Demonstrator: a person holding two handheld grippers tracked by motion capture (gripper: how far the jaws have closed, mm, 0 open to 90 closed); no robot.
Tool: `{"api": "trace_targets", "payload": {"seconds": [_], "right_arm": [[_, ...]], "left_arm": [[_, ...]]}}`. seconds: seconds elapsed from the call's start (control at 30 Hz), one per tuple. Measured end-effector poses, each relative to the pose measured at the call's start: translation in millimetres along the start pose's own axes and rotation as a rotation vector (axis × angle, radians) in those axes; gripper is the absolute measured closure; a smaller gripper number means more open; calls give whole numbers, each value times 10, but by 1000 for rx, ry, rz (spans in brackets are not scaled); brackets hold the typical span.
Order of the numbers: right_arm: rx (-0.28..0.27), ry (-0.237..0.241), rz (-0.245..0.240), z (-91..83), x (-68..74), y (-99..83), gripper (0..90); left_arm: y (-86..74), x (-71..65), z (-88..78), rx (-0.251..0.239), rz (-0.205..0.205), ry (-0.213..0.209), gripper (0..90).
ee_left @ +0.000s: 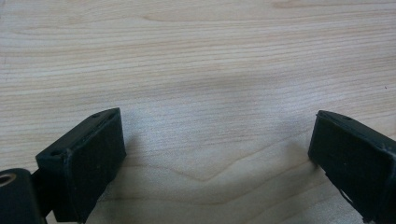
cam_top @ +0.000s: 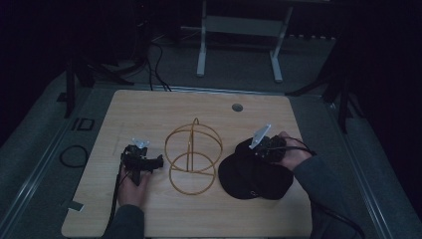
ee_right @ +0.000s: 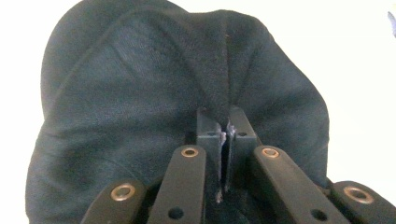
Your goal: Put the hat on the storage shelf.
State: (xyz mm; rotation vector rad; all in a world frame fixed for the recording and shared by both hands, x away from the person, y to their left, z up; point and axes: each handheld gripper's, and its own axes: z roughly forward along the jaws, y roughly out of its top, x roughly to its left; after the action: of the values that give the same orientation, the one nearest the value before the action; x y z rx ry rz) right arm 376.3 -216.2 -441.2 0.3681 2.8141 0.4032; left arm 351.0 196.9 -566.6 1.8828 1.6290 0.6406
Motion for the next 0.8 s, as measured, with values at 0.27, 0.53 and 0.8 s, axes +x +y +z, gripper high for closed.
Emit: {"api": "trace_targets", "payload": {"seconds": [0.27,0.53,0.8], "right_arm": [[-42,19,0,-152,-27,-50,871],[-90,14,5,-356,-65,-102,870],[-112,5,3,-515,-104,-118,870]], "left_arm": [[0,0,0,0,0,0,34],[0,0,0,0,0,0,34],[0,0,0,0,0,0,34]]}}
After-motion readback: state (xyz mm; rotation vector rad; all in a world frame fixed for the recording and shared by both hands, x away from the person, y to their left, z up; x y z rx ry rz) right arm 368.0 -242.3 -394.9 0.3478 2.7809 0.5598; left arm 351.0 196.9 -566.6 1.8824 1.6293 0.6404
